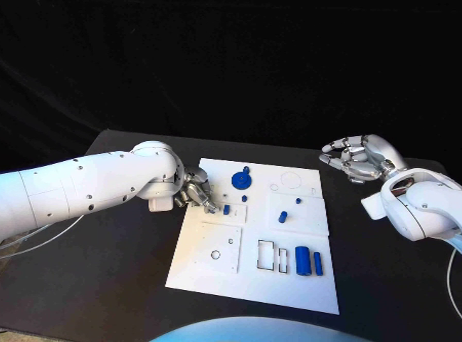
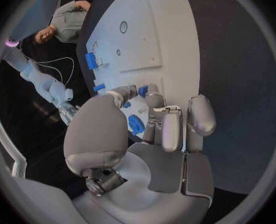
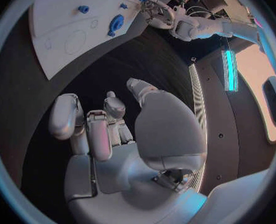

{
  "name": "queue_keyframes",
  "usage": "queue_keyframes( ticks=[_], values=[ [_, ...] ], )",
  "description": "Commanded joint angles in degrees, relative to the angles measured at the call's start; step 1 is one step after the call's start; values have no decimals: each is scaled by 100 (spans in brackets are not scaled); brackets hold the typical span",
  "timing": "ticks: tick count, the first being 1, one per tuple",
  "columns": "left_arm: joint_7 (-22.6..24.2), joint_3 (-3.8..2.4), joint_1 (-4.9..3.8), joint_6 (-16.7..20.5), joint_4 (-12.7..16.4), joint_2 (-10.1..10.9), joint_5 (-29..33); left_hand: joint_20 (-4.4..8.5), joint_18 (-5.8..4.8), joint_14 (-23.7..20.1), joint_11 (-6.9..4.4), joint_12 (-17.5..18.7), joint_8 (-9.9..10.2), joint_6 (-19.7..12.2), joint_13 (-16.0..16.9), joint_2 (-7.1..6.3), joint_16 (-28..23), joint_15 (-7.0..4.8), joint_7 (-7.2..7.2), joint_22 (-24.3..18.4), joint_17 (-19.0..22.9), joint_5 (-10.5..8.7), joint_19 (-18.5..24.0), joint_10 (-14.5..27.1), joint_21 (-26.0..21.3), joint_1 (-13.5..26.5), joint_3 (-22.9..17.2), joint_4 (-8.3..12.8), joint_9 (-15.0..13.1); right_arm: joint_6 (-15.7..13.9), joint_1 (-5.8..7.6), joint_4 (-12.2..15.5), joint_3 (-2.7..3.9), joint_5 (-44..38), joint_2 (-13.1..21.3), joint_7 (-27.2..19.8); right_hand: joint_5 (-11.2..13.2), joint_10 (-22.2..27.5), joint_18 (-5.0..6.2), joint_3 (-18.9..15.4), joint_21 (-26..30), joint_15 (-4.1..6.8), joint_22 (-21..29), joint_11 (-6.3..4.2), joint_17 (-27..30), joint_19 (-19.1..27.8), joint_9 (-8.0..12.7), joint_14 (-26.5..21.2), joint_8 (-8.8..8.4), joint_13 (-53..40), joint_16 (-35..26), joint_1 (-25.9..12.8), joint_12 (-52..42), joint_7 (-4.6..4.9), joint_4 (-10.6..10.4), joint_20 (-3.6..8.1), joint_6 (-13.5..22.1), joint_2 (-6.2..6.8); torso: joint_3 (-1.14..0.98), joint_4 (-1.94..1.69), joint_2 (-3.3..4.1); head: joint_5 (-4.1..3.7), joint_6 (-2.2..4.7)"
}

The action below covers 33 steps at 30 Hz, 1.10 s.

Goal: Assemble the parts on the task board

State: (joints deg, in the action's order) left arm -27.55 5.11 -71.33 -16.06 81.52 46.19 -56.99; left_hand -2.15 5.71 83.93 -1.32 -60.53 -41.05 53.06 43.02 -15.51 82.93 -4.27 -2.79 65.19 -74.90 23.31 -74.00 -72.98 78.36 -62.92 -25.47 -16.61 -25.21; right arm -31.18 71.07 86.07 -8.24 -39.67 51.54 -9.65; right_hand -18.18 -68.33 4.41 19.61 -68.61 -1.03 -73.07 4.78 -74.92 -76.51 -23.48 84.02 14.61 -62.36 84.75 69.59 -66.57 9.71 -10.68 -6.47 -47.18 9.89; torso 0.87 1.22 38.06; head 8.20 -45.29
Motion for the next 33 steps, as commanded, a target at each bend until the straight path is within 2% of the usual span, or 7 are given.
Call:
queue_keyframes(
  ticks=[1, 14, 18, 20, 23, 28, 33],
  values=[
    [-22, -4, 3, 58, 25, 13, 93, 3, -37, 282, 9, -15, 16, 43, 22, 31, 6, -14, -9, 15, -235, 12, -9, 11, -29, -38, 76, -12, -13, 42, -6, 6, 0, -15, 3, -29, -21, 18, 106, 13, 19, 53, 8, -2, -158, 29, 7, 248, 36, 5, -38, 29, -9, -7, -35, -6, 41, 21, -3, -1, -1, -1, 3],
    [13, -48, 5, 451, 195, 179, 133, 12, -37, 283, -2, -43, 0, 67, 39, 93, 7, -25, 5, 20, -238, -1, -22, -2, -31, 37, 384, -18, -60, 39, -11, 8, 0, -14, 15, -31, -17, 22, 104, 10, 12, 52, 1, -1, -169, 23, 9, 250, 38, 9, -34, 26, -7, -6, -41, -7, 48, 24, -6, 1, -5, -2, 21],
    [108, -80, 5, 878, 373, 310, 204, 13, -16, 282, 3, 39, -7, 35, -87, 96, 4, -26, 4, -81, -234, 5, 42, 67, -84, 3, 449, -13, -77, 35, -13, 5, 0, -13, 17, -31, -17, 22, 104, 10, 12, 52, 1, -1, -169, 23, 9, 250, 38, 9, -34, 26, -7, -6, -41, -7, 48, 24, -8, 3, -5, 3, 30],
    [137, -86, 5, 1038, 429, 349, 219, -7, 22, 277, 53, 400, 11, -163, -603, 134, -4, 11, -64, -284, -222, 25, 175, 397, -203, -59, 588, -17, -104, 34, -14, 4, 0, -12, 18, -31, -17, 22, 104, 10, 12, 52, 1, -1, -169, 23, 9, 250, 38, 9, -34, 26, -7, -6, -41, -7, 48, 24, -9, 1, -6, 1, 33],
    [234, -97, 7, 1569, 603, 469, 248, -49, 84, 264, 119, 676, 13, -345, -1002, 204, -23, 65, -136, -601, -190, 26, 377, 690, -394, -41, 720, -22, -122, 30, -14, 2, -1, -12, 21, -28, -17, 22, 104, 10, 12, 52, 1, -1, -169, 23, 9, 250, 38, 9, -34, 26, -7, -6, -41, -7, 48, 24, -14, -1, -10, -6, 37],
    [295, -99, 31, 2351, 911, 650, 159, -124, 108, 269, 250, 763, 93, -711, -1105, 306, -5, 177, -280, -730, -215, 18, 412, 927, -510, -47, 948, -30, -73, 26, -16, 0, -2, -12, 33, -20, -17, 22, 104, 10, 12, 52, 1, -1, -169, 23, 9, 250, 38, 9, -34, 26, -7, -6, -41, -7, 48, 24, -14, -20, -18, -14, 36],
    [139, -89, 102, 2582, 1144, 752, -217, -139, 108, 271, 237, 730, -53, -648, -1140, 381, 2, 175, -253, -727, -221, -68, 377, 930, -524, 39, 1136, -32, -104, 26, -29, -8, -5, -12, 37, -13, -17, 22, 104, 10, 12, 52, 1, -1, -169, 23, 9, 250, 38, 9, -34, 26, -7, -6, -41, -7, 48, 24, -21, -41, -34, -9, 31]
  ],
)
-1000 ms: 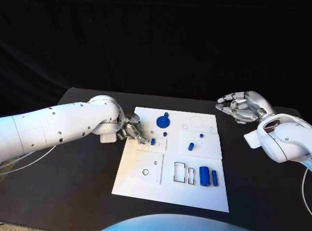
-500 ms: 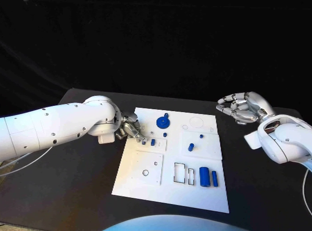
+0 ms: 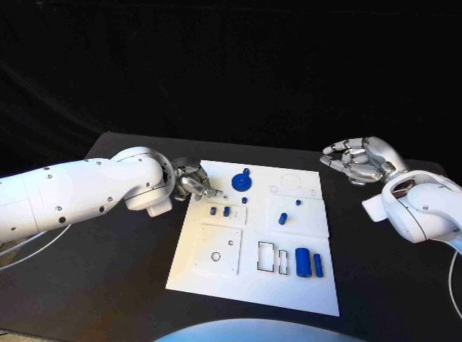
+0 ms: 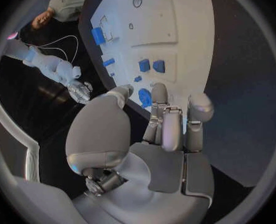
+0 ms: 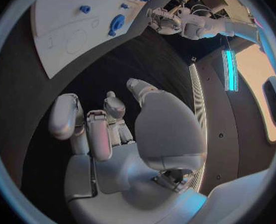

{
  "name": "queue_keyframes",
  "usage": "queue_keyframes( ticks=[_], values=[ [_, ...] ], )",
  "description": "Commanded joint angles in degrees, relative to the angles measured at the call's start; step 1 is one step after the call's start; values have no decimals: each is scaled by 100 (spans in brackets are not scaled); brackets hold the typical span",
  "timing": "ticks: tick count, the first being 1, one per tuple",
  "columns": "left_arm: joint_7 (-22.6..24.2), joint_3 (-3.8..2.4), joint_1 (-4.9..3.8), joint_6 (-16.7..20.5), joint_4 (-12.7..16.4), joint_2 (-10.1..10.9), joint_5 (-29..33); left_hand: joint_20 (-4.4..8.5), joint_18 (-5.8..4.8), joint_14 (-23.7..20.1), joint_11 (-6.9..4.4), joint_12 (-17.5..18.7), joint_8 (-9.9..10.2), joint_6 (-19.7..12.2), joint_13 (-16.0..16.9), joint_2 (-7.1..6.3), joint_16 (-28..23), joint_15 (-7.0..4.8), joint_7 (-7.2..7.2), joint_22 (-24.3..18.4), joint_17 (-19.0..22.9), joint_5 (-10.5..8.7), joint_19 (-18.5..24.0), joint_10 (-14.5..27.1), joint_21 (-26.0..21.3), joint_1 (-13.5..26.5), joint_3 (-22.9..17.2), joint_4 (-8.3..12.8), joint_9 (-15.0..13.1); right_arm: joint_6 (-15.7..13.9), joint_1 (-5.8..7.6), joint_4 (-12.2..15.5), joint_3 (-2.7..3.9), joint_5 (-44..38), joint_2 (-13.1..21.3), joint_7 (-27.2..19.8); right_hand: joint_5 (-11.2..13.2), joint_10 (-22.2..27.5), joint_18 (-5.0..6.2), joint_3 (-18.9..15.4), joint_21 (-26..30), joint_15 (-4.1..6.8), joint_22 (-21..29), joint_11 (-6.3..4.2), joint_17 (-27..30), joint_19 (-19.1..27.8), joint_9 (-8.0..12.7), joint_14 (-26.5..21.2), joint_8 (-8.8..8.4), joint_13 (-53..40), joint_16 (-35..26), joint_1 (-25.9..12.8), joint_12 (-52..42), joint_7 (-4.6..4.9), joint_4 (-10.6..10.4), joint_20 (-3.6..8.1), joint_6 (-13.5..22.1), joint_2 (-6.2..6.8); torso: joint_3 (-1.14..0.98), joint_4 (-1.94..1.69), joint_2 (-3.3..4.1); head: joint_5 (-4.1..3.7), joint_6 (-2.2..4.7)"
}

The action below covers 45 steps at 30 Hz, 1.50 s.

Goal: Assemble the parts on the task board

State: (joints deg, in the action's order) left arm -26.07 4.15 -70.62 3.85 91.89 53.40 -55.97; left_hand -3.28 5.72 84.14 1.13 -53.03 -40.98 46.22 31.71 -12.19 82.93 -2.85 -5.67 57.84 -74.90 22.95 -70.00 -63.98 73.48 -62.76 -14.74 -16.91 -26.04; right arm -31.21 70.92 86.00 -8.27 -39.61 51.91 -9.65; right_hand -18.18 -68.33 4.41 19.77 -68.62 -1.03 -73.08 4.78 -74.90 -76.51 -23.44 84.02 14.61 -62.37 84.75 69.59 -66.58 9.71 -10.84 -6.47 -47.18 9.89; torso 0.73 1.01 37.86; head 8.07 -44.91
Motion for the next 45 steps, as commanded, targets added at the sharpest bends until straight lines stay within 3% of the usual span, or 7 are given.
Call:
queue_keyframes(
  ticks=[1, 6, 14, 22, 31, 45],
  values=[
    [-43, 12, 45, 611, 148, 50, -409, -24, 100, 252, -17, -34, -102, 49, -17, 80, 5, 26, 46, 40, -226, -39, -52, 22, -22, 47, 108, -3, -31, 29, -17, -3, -2, -17, 0, -11, -17, 22, 104, -6, 12, 52, 1, -1, -171, 23, 5, 250, 38, 10, -34, 26, -7, -6, -25, -6, 48, 24, -12, -22, -20, 4, -9],
    [-172, 39, 130, 702, 336, 158, -862, -16, 98, 251, -36, -56, -178, 64, -28, 115, 4, 11, 69, 51, -223, -33, -71, 17, -18, 37, 166, 4, -50, 28, -45, -16, -5, -17, 0, -1, -15, 16, 103, -8, 12, 51, -3, 0, -166, 20, 8, 249, 45, 4, -37, 25, -16, -5, -33, -7, 54, 25, -25, -38, -40, -10, -30],
    [-240, 67, 231, 701, 470, 258, -1238, 20, 87, 251, -97, -209, -470, 79, -8, 163, 4, -40, 139, 94, -223, -1, -119, -33, -4, -103, 283, 5, -134, 21, -75, -31, -8, -16, 2, 22, -15, 16, 103, -8, 12, 51, -3, 0, -166, 20, 8, 249, 45, 4, -37, 25, -16, -5, -33, -7, 54, 25, -31, -38, -43, 4, -38],
    [-267, 79, 297, 489, 494, 247, -1325, 47, 61, 252, -137, -537, -645, 84, 364, 167, 3, -74, 182, 219, -222, 11, -204, -211, 64, -201, 321, 4, -173, 20, -90, -36, -9, -17, 0, 33, -15, 16, 103, -8, 12, 51, -3, 0, -166, 20, 8, 249, 45, 4, -37, 25, -16, -5, -33, -7, 54, 25, -20, -30, -33, 17, -42],
    [-269, 83, 453, 441, 493, 138, -1206, 51, 50, 252, -144, -599, -674, 84, 437, 164, 2, -80, 190, 274, -222, 13, -238, -245, 95, -213, 332, 4, -179, 26, -102, -40, -10, -17, -1, 38, -15, 16, 103, -8, 12, 51, -3, 0, -166, 20, 8, 249, 45, 4, -37, 25, -16, -5, -33, -7, 54, 25, -19, -29, -29, 17, -60],
    [-265, 84, 535, 540, 397, 6, -1175, 68, 44, 252, -167, -662, -764, 41, 449, 174, 1, -101, 213, 307, -220, 31, -256, -217, 119, -355, 324, 10, -182, 41, -116, -41, -11, -17, -1, 47, -18, 20, 105, -8, 24, 52, 3, -1, -165, 24, 9, 248, 58, 13, -39, 34, -15, -7, -36, -7, 55, 28, -18, -26, -29, 8, -68]
  ],
)
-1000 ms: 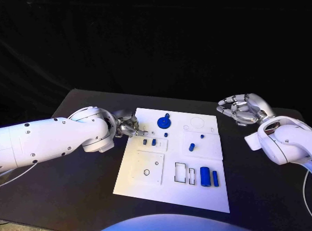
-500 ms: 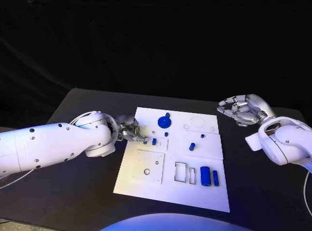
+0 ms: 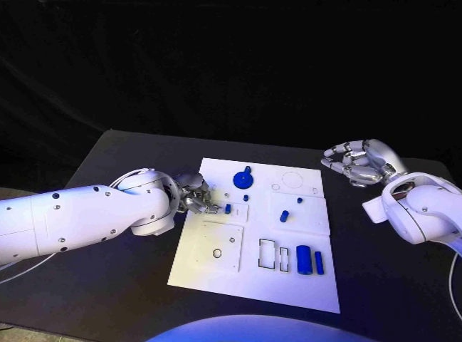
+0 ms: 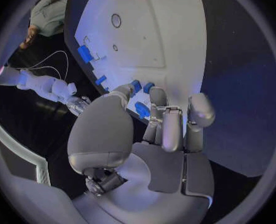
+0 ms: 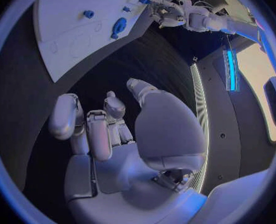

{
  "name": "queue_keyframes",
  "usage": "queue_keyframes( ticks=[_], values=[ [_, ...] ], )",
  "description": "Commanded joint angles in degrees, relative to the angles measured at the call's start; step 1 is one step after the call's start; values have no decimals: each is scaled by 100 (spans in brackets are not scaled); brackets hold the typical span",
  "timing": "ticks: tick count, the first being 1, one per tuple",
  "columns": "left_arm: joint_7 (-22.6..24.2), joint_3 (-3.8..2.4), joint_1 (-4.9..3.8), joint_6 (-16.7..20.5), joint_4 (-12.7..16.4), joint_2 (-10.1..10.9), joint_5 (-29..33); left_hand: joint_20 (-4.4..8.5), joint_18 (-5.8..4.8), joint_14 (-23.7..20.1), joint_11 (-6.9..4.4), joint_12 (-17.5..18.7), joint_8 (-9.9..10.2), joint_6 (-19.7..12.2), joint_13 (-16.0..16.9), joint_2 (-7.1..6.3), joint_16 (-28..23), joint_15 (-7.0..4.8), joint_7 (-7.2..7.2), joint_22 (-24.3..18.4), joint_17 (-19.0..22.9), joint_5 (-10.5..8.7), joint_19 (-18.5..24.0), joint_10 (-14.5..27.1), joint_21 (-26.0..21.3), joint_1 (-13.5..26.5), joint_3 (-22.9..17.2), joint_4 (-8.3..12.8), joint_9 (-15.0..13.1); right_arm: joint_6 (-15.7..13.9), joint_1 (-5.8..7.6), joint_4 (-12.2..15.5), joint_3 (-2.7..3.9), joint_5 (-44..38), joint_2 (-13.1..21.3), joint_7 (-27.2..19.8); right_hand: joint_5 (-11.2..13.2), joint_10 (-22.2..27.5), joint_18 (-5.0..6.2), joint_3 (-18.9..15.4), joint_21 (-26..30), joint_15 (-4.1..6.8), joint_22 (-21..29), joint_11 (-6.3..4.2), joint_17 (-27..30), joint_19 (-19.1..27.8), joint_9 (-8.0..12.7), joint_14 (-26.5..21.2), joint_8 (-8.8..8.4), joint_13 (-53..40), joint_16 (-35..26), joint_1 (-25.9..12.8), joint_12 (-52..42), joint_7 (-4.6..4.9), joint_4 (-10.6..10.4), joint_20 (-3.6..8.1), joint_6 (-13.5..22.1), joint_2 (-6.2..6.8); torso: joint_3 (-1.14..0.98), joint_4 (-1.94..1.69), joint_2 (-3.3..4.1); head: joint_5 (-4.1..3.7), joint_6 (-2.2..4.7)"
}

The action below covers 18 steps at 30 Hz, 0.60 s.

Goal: Assemble the parts on the task board

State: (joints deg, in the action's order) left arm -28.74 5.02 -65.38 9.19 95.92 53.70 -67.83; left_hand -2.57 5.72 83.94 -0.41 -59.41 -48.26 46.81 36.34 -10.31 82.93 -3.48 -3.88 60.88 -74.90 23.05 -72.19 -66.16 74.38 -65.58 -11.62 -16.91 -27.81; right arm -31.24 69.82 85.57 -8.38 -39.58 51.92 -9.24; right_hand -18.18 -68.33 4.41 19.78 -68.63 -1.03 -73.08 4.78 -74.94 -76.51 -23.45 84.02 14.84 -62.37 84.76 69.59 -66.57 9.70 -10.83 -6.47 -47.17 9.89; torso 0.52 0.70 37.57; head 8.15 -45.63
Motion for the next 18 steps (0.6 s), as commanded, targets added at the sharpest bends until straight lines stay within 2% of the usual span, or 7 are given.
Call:
queue_keyframes(
  ticks=[1, 8, 18],
  values=[
    [2, -2, 15, 19, -15, -33, 12, -1, 44, 272, -14, -32, -48, -27, -12, -2, 0, -40, 36, 7, -219, 25, -39, 9, 32, -104, -4, 9, -3, 45, -8, 2, 0, -20, -2, 8, -18, 20, 105, -8, 25, 52, 3, -1, -161, 25, 10, 248, 34, 12, -39, 34, -15, -5, -36, -7, 54, 28, 1, 5, 0, 0, 4],
    [-2, -3, 21, 27, -30, -48, -31, 11, 45, 271, -24, -64, -111, -74, -24, 93, -2, -49, 45, 9, -217, 37, -32, 56, 35, -293, -156, 9, 19, 43, -11, 18, 0, -20, 10, 16, -18, 20, 105, -8, 25, 52, 3, -1, -161, 25, 10, 248, 34, 12, -39, 34, -15, -5, -36, -7, 54, 28, -7, 8, 6, -6, -13],
    [-9, -3, 22, -25, -52, -85, -72, 16, 43, 272, -27, -88, -149, -99, -21, 121, -3, -53, 47, 18, -217, 41, -30, 76, 38, -419, -274, 12, 38, 44, -12, 24, 0, -20, 16, 22, -18, 20, 105, -8, 25, 52, 3, -1, -161, 25, 10, 248, 34, 12, -39, 34, -15, -5, -36, -7, 54, 28, -5, 6, -2, -25, -21]
  ],
)
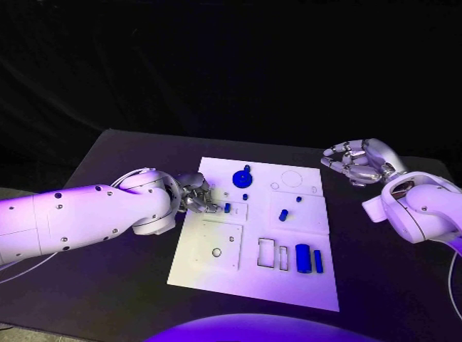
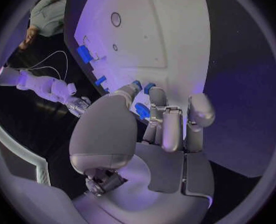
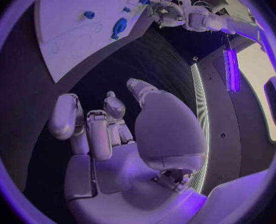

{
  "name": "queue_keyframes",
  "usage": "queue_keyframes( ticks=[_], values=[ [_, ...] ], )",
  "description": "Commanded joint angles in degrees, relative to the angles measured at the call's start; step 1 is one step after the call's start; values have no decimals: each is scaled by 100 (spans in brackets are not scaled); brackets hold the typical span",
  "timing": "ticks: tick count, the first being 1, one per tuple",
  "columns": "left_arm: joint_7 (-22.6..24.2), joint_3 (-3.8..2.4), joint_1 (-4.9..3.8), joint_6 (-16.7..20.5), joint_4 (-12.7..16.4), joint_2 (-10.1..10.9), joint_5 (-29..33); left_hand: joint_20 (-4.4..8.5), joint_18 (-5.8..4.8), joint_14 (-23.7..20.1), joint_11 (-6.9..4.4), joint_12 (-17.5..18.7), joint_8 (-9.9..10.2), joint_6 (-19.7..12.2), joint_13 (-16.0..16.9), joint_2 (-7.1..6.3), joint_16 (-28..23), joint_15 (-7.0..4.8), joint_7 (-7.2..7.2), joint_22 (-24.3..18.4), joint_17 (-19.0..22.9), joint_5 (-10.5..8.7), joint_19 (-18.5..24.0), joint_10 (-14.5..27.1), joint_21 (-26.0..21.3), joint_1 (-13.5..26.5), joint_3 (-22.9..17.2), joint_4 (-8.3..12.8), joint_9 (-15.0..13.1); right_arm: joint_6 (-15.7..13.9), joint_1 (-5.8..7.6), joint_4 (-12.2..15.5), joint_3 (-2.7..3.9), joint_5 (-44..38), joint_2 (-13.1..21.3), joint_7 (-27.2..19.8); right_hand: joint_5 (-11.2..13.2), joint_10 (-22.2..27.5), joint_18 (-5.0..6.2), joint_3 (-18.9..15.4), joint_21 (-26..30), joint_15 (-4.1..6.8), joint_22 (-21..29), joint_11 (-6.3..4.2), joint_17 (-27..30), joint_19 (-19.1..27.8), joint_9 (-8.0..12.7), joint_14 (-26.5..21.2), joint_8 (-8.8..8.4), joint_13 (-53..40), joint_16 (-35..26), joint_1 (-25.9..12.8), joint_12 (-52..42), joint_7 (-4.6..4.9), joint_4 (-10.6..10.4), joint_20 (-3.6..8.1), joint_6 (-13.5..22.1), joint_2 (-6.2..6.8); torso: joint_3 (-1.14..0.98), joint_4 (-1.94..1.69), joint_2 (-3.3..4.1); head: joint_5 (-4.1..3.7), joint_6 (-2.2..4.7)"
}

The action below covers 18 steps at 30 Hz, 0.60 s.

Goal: Assemble the parts on the task board

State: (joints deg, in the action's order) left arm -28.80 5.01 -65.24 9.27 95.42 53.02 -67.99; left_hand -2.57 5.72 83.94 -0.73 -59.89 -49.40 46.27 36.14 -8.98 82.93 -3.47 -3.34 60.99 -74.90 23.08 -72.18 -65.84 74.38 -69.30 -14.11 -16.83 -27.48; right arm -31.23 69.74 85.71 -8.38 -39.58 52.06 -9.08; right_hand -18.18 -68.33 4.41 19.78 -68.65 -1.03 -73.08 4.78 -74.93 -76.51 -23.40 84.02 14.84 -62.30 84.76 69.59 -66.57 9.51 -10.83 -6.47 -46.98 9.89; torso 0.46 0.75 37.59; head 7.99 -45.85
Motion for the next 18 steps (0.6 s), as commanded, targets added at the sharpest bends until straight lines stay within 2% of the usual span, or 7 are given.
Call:
queue_keyframes(
  ticks=[1, 18],
  values=[
    [-4, -2, 8, -36, -4, -20, -57, 16, 44, 272, 4, -40, -39, -47, -3, -6, -3, -53, -6, 4, -217, 39, -28, 45, 37, -57, -38, 3, 7, 43, -4, 10, 0, -21, 2, 6, -18, 20, 105, -8, 27, 52, 3, -2, -162, 25, 5, 248, 35, 5, -39, 34, -15, 14, -36, -7, 35, 28, 2, 1, -4, -8, 1],
    [-18, -4, 6, -141, -37, -36, -45, 23, 38, 271, -5, -75, -101, -84, -9, 69, -4, -61, 3, 39, -216, 63, -38, 66, 55, -268, -301, 8, 46, 48, -4, 21, 0, -21, 6, 14, -18, 20, 105, -8, 27, 52, 3, -2, -162, 25, 5, 248, 35, 5, -39, 34, -15, 14, -36, -7, 35, 28, 6, -5, 2, -24, -15]
  ],
)
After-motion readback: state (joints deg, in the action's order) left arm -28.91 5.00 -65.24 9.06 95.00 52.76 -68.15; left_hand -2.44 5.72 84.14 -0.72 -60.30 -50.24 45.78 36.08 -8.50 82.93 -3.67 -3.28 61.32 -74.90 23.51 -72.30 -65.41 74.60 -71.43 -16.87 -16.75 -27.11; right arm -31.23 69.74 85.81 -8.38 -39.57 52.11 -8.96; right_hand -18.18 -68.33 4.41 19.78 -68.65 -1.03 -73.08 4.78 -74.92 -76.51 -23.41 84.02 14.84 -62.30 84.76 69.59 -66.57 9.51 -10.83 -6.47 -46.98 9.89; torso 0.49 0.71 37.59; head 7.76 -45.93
